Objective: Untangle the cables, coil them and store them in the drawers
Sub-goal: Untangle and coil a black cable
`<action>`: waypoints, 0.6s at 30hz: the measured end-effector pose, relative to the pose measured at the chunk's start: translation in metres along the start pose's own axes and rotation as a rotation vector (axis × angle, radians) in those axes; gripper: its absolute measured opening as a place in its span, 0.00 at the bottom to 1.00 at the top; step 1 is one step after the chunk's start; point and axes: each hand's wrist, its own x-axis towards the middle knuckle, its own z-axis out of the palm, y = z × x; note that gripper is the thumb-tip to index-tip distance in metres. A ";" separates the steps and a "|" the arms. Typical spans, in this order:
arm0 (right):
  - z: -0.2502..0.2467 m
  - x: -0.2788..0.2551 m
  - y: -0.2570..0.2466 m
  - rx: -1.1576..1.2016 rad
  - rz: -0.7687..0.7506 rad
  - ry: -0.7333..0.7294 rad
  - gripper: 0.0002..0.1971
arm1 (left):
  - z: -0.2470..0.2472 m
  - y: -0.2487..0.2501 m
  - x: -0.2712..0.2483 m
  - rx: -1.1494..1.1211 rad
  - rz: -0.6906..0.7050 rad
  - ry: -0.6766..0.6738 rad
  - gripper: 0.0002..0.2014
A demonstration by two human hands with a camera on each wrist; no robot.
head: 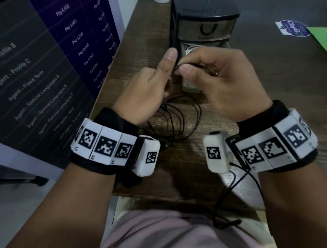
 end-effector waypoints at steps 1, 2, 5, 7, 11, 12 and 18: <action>0.001 0.001 0.000 0.022 -0.011 0.062 0.07 | 0.001 0.004 -0.003 -0.074 0.006 -0.027 0.34; 0.001 0.001 0.000 0.049 -0.015 0.127 0.07 | 0.001 0.006 -0.005 -0.139 0.018 -0.060 0.34; 0.000 0.002 0.004 0.066 0.004 0.260 0.07 | 0.000 0.006 -0.008 -0.303 0.058 -0.190 0.33; 0.003 0.005 0.009 0.050 0.021 0.259 0.05 | 0.000 0.006 -0.007 -0.478 0.087 -0.256 0.32; 0.020 0.008 0.016 0.061 0.087 0.108 0.08 | -0.001 0.012 -0.005 -0.760 0.178 -0.167 0.31; 0.025 0.007 0.017 0.042 0.097 0.078 0.09 | -0.001 0.012 -0.004 -0.834 0.184 -0.122 0.31; 0.045 0.008 0.018 -0.051 0.158 0.031 0.16 | 0.000 0.007 -0.002 -1.168 0.197 -0.023 0.29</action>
